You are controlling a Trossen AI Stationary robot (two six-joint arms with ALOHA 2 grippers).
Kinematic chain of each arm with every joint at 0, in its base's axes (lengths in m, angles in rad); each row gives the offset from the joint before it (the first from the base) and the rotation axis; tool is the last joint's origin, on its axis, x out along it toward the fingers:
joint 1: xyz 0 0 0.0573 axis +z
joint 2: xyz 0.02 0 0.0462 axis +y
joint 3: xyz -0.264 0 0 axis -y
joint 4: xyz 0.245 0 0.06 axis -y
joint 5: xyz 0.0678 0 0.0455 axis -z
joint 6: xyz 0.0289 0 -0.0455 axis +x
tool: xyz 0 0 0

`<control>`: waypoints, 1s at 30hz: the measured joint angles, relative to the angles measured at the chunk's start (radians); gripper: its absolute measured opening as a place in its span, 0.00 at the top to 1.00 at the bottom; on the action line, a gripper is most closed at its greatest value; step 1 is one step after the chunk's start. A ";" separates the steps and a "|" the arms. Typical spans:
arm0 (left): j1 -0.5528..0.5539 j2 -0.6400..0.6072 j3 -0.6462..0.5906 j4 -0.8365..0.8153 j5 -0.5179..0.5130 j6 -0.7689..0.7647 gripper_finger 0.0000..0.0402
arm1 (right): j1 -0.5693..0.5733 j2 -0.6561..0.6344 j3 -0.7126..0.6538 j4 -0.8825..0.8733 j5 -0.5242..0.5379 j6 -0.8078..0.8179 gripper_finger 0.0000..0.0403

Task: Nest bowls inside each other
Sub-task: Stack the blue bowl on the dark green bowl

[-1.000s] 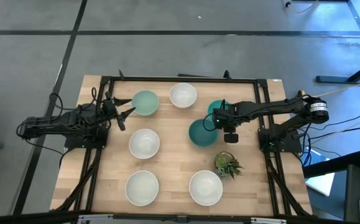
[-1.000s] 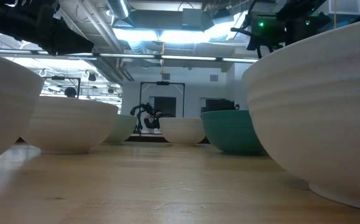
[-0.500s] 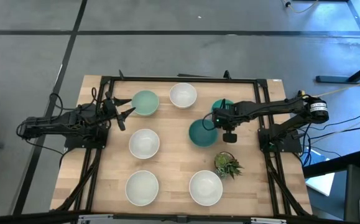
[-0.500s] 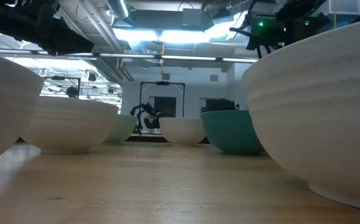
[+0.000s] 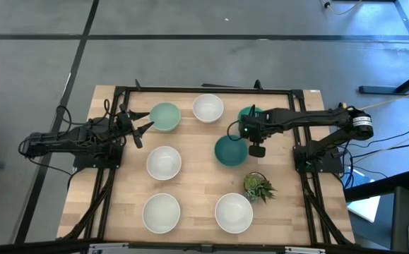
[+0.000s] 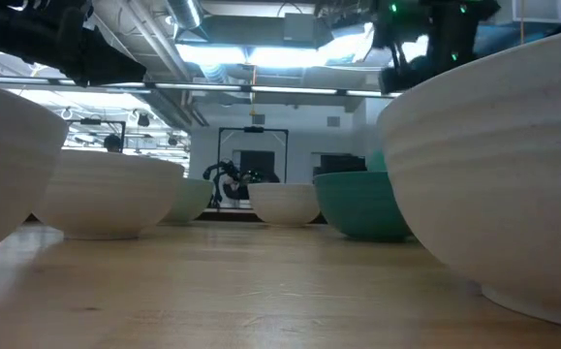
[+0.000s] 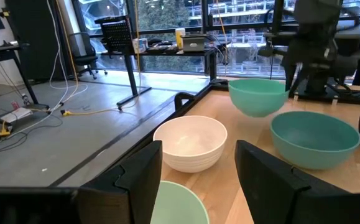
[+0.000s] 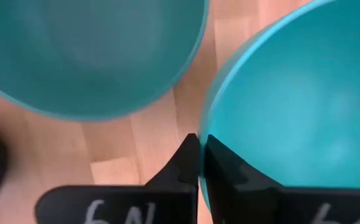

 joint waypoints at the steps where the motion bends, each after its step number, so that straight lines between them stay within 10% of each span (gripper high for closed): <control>1: 0.000 0.000 0.000 0.000 0.000 0.000 0.51 | 0.002 0.000 0.023 -0.008 -0.010 0.011 0.98; 12: 0.000 0.000 0.000 0.001 0.000 0.005 0.51 | 0.098 -0.001 0.251 -0.070 -0.121 0.132 0.98; 30: 0.000 0.000 0.000 0.001 0.000 0.004 0.51 | 0.241 0.214 0.258 -0.004 -0.188 0.181 0.97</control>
